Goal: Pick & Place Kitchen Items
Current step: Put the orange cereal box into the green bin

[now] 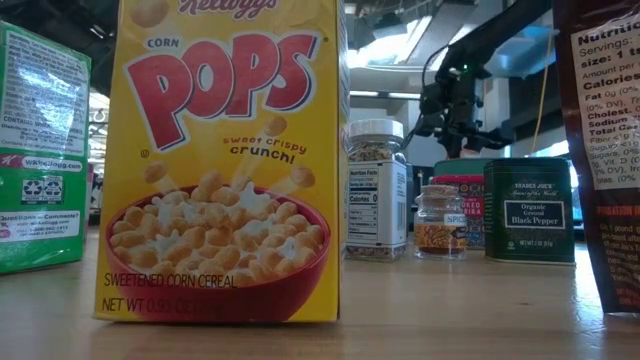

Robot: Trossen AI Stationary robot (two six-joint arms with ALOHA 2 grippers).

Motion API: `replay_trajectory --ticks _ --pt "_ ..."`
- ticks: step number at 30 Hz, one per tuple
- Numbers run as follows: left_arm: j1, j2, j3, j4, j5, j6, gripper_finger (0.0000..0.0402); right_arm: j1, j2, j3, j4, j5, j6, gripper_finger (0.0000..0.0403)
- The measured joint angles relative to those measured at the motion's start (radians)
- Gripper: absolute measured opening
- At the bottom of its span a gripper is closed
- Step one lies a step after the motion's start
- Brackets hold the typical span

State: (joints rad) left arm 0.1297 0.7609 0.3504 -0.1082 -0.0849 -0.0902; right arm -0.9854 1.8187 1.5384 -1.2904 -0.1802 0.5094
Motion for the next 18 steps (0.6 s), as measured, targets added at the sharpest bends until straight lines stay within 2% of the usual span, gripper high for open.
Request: replay_trajectory --ticks 11,18 --pt "0.0 0.0 0.0 -0.005 0.0 0.0 0.0232 -0.007 0.009 -0.029 0.061 -0.003 -0.004 0.0088" --pt "0.0 0.0 0.0 -0.005 0.0 0.0 0.0231 -0.008 0.019 -0.038 0.065 0.037 -0.001 0.0088"
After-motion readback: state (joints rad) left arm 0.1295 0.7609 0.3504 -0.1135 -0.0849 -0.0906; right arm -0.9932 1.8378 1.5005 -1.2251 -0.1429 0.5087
